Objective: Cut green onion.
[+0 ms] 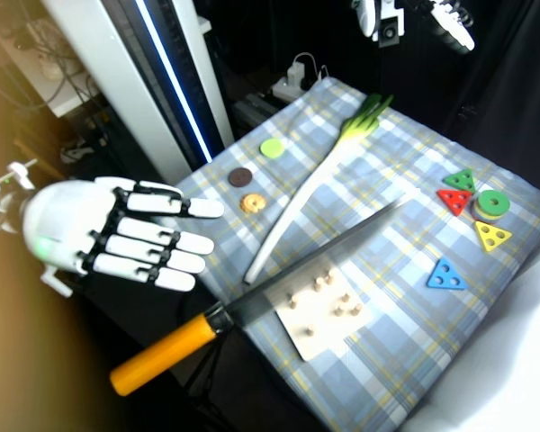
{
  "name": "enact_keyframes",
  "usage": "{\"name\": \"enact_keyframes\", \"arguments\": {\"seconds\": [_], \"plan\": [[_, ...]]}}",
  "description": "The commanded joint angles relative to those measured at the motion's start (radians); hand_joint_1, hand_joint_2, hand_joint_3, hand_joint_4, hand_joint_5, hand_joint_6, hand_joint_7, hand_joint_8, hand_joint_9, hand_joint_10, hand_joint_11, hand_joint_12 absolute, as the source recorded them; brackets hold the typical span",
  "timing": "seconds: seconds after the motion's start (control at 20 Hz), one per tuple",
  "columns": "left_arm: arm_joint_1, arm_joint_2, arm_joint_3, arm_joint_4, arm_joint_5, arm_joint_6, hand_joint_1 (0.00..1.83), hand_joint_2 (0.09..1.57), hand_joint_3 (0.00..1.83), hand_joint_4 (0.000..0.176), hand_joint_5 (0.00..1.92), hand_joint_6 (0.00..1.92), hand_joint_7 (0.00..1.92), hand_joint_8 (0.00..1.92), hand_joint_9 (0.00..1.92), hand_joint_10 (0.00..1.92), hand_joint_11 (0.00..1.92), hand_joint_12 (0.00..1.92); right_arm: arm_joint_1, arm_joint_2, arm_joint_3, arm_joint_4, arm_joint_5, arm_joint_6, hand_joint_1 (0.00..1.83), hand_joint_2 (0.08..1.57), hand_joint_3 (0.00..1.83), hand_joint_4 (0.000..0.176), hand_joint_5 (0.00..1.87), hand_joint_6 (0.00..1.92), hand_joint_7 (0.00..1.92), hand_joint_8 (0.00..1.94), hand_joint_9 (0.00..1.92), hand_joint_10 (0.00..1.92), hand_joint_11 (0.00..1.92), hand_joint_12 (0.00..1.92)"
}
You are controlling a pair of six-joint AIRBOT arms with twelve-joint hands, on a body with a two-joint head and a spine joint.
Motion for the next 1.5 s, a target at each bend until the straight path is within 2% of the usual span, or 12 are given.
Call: {"name": "enact_keyframes", "arguments": {"seconds": [0.0,0.1,0.4,0.6,0.7,0.8,0.85,1.0,1.15,1.3,1.4,1.45], "plan": [[-0.006,0.001,0.001,-0.002,-0.117,-0.006,0.22,1.48,0.01,0.026,0.48,0.01,0.38,0.00,0.28,0.01,0.00,0.65,0.025,0.009,0.011,0.039,0.140,0.000,0.67,1.15,0.00,0.024,0.29,0.00,0.35,0.00,0.35,0.00,0.31,0.12],[-0.004,0.002,-0.001,-0.004,-0.117,-0.006,0.22,1.49,0.01,0.041,0.46,0.00,0.38,0.00,0.29,0.01,0.00,0.68,0.062,0.005,0.026,0.077,0.134,-0.043,0.69,1.12,0.00,0.054,0.18,0.00,0.20,0.00,0.22,0.00,0.22,0.05],[0.000,0.000,-0.003,-0.011,-0.113,-0.006,0.29,1.48,0.00,0.031,0.50,0.00,0.42,0.00,0.31,0.01,0.00,0.72,0.179,-0.005,0.104,0.150,0.021,-0.092,0.76,0.98,0.00,0.165,0.00,0.00,0.00,0.00,0.00,0.00,0.00,0.00],[0.004,-0.001,-0.002,-0.012,-0.112,-0.006,0.34,1.47,0.00,0.042,0.52,0.00,0.43,0.00,0.34,0.01,0.00,0.80,0.283,-0.040,0.178,0.152,-0.199,-0.146,0.82,0.94,0.00,0.176,0.00,0.00,0.01,0.00,0.00,0.00,0.00,0.00],[0.004,-0.001,-0.002,-0.012,-0.108,-0.006,0.30,1.48,0.00,0.048,0.49,0.00,0.39,0.00,0.30,0.00,0.00,0.74,0.334,-0.069,0.232,0.149,-0.312,-0.149,0.90,0.92,0.00,0.150,0.00,0.00,0.04,0.01,0.00,0.00,0.00,0.00],[0.004,-0.001,-0.001,-0.012,-0.108,-0.006,0.30,1.48,0.00,0.035,0.50,0.00,0.40,0.00,0.30,0.00,0.00,0.67,0.385,-0.095,0.273,0.141,-0.407,-0.163,0.88,0.93,0.00,0.146,0.00,0.00,0.10,0.01,0.00,0.00,0.00,0.00],[0.005,-0.002,-0.001,-0.012,-0.108,-0.006,0.31,1.48,0.00,0.034,0.52,0.00,0.41,0.00,0.31,0.00,0.00,0.70,0.403,-0.105,0.289,0.139,-0.442,-0.170,0.83,0.93,0.00,0.112,0.02,0.01,0.14,0.02,0.00,0.00,0.00,0.00],[0.005,-0.007,0.003,-0.011,-0.107,-0.006,0.33,1.48,0.00,0.047,0.50,0.00,0.39,0.00,0.30,0.00,0.00,0.67,0.438,-0.132,0.323,0.133,-0.496,-0.172,0.81,0.96,0.00,0.050,0.14,0.00,0.36,0.01,0.13,0.01,0.00,0.00],[0.005,-0.011,0.007,-0.011,-0.102,-0.006,0.33,1.48,0.00,0.043,0.51,0.00,0.37,0.00,0.29,0.00,0.00,0.64,0.459,-0.143,0.332,0.117,-0.509,-0.172,0.80,1.04,0.00,0.053,0.29,0.00,0.52,0.01,0.33,0.02,0.12,0.08],[0.005,-0.013,0.007,-0.011,-0.094,-0.006,0.29,1.49,0.00,0.053,0.50,0.00,0.38,0.00,0.28,0.00,0.00,0.58,0.464,-0.149,0.335,0.112,-0.514,-0.172,0.82,1.08,0.00,0.000,0.65,0.03,0.83,0.03,0.83,0.06,0.47,0.81],[0.005,-0.014,0.008,-0.011,-0.090,-0.006,0.25,1.50,0.00,0.058,0.49,0.00,0.37,0.00,0.28,0.00,0.00,0.52,0.465,-0.156,0.341,0.113,-0.515,-0.172,0.72,1.12,0.00,0.000,0.92,0.06,1.03,0.05,1.00,0.11,0.41,1.20],[0.005,-0.014,0.009,-0.011,-0.086,-0.006,0.21,1.50,0.00,0.065,0.49,0.00,0.37,0.00,0.29,0.00,0.00,0.50,0.467,-0.160,0.345,0.113,-0.520,-0.172,0.92,1.14,0.01,0.137,0.90,0.88,1.17,0.06,1.08,0.18,0.34,1.36]]}}
